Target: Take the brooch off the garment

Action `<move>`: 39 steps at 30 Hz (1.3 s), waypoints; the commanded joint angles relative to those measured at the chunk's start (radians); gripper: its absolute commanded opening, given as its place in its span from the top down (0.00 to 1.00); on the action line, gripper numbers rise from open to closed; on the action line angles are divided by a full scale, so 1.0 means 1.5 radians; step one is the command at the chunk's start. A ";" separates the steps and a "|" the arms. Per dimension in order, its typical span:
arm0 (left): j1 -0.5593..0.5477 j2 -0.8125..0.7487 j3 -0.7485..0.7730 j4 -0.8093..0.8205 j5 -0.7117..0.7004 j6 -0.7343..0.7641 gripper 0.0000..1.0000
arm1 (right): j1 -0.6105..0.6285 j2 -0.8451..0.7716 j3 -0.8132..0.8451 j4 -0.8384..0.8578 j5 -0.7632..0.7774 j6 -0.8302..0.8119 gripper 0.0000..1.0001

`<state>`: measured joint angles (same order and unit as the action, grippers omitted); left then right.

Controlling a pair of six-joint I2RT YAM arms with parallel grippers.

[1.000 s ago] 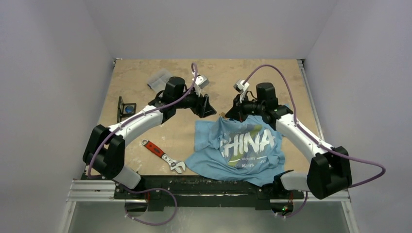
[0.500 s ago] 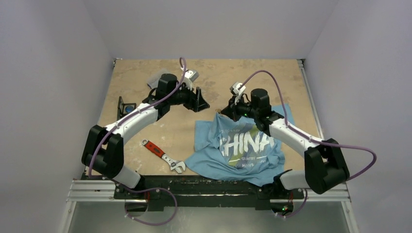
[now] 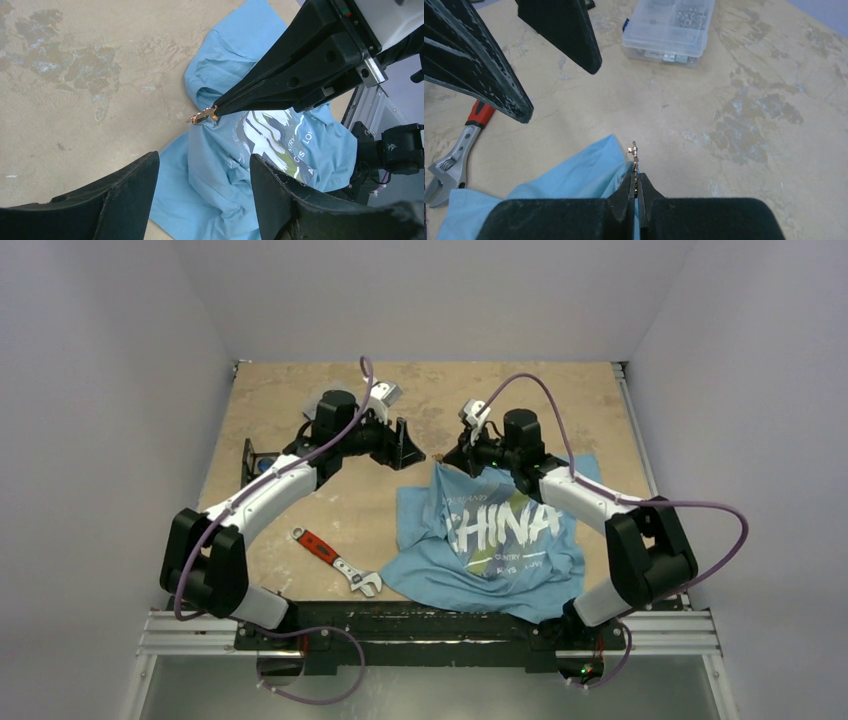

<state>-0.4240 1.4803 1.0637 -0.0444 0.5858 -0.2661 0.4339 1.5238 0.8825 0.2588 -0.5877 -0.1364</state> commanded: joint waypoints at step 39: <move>0.054 -0.053 -0.053 0.080 -0.014 0.042 0.28 | 0.069 0.083 0.112 0.176 0.111 -0.090 1.00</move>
<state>-0.3714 1.4281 0.9680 0.0219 0.5728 -0.2157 0.5301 1.6283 1.0168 0.4141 -0.4381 -0.2996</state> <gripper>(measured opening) 0.715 0.008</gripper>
